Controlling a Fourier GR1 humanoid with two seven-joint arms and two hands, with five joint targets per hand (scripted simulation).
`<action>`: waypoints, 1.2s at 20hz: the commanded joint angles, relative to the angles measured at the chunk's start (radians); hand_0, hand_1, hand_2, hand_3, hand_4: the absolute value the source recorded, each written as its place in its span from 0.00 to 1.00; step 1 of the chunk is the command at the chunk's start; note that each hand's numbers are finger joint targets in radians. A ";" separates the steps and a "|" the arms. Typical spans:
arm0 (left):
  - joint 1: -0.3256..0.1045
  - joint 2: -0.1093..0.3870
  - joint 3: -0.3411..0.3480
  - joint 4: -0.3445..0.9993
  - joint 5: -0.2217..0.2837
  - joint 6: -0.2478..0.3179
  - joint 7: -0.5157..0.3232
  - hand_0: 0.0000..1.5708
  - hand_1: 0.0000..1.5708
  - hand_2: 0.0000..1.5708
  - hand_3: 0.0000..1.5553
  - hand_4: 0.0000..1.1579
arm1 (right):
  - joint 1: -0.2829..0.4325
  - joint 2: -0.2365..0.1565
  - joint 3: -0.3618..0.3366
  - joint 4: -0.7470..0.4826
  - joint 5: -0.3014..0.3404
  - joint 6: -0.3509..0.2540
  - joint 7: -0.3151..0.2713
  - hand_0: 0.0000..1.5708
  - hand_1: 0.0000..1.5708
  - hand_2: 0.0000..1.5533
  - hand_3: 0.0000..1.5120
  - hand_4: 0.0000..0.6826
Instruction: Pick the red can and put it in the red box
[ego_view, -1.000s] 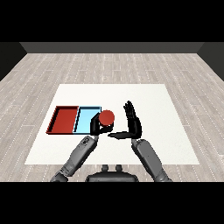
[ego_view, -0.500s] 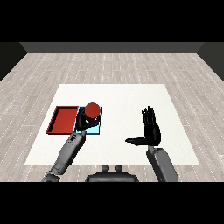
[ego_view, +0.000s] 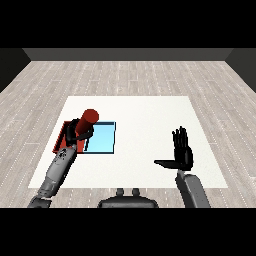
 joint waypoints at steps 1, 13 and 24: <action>-0.039 0.097 0.043 0.203 -0.028 -0.049 0.057 1.00 1.00 0.99 0.96 0.96 | 0.007 -0.004 -0.027 0.032 -0.022 0.030 -0.020 0.00 0.00 0.00 0.00 0.00; -0.220 0.122 0.010 0.862 -0.182 -0.089 0.161 0.68 0.68 0.62 0.40 0.71 | -0.122 0.027 -0.051 0.215 0.010 0.014 -0.036 0.00 0.00 0.00 0.00 0.00; -0.344 0.117 -0.043 1.125 -0.267 -0.330 0.183 0.00 0.00 0.00 0.00 0.00 | -0.136 0.014 -0.105 0.315 -0.018 0.097 -0.128 0.00 0.00 0.00 0.00 0.00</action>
